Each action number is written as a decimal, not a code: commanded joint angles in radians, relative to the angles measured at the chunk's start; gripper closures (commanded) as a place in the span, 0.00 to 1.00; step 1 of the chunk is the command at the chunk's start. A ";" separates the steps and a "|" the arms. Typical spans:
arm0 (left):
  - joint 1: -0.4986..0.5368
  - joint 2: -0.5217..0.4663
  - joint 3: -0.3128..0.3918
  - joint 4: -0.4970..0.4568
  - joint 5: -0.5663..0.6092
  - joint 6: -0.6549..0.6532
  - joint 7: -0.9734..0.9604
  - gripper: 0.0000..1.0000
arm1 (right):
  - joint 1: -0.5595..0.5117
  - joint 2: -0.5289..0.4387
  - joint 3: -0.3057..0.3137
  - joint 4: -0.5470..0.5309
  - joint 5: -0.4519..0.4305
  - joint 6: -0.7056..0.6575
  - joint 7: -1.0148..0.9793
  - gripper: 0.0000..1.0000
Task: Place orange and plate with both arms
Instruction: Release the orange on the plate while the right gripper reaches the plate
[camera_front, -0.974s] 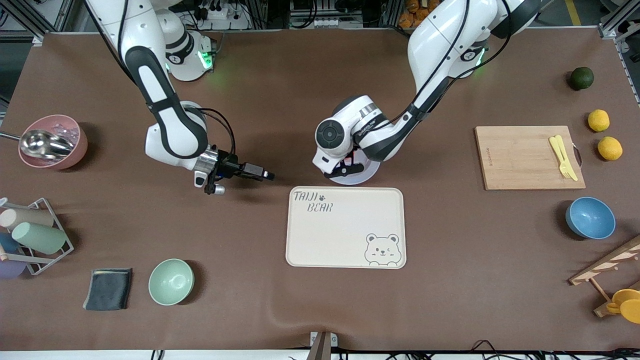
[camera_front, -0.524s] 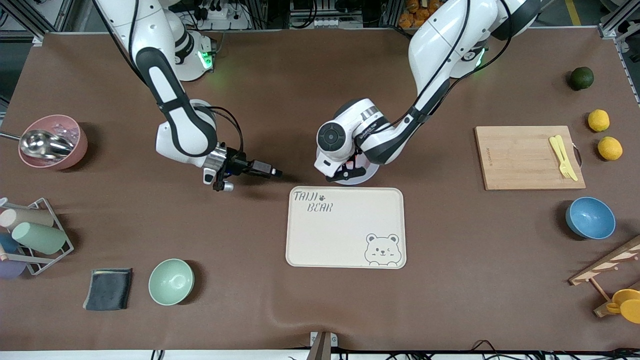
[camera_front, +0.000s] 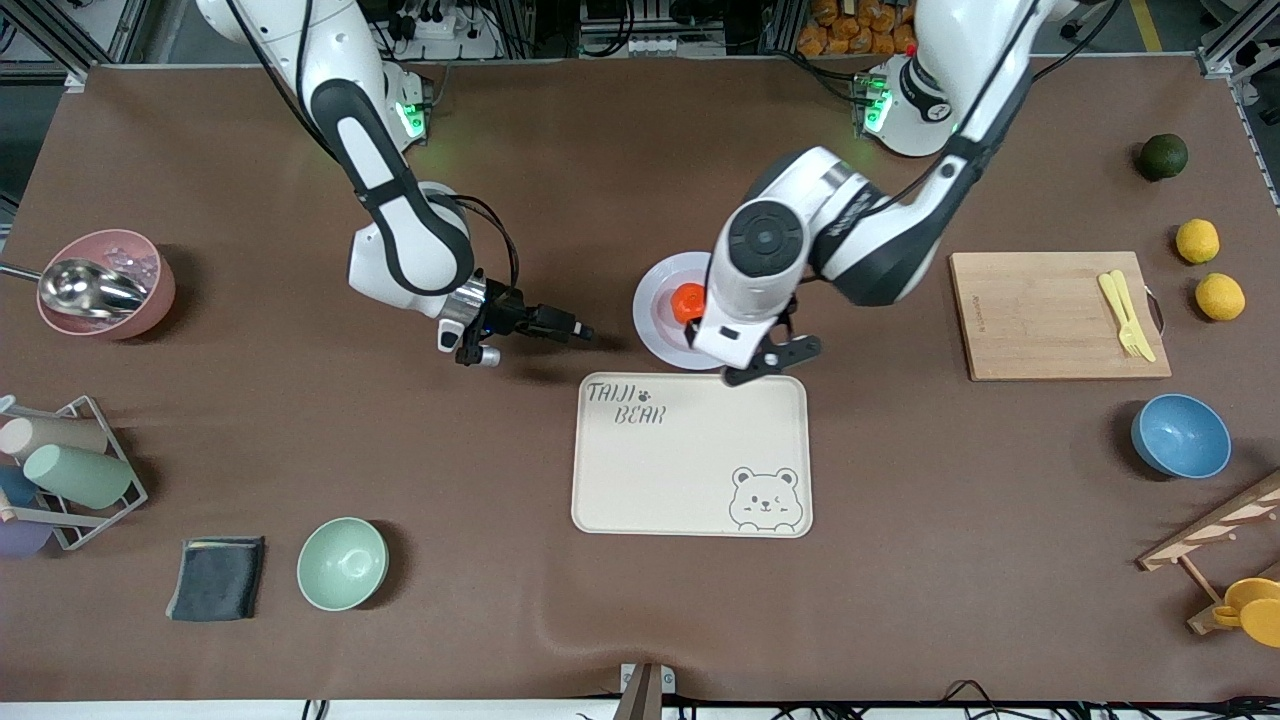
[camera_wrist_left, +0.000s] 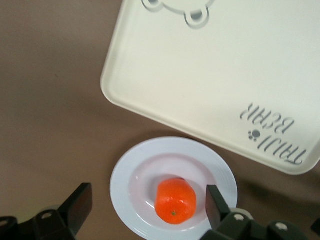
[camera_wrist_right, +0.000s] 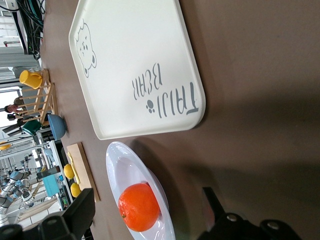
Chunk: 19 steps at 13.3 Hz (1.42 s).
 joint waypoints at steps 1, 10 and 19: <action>0.114 -0.048 -0.008 -0.036 -0.023 -0.004 0.134 0.00 | 0.067 0.014 -0.008 0.000 0.109 0.013 -0.031 0.13; 0.367 -0.154 -0.009 -0.033 -0.011 -0.102 0.491 0.00 | 0.145 0.083 -0.007 0.012 0.324 0.016 -0.178 0.20; 0.504 -0.191 -0.008 -0.033 -0.008 -0.101 0.696 0.00 | 0.214 0.153 -0.009 0.066 0.528 0.016 -0.300 0.29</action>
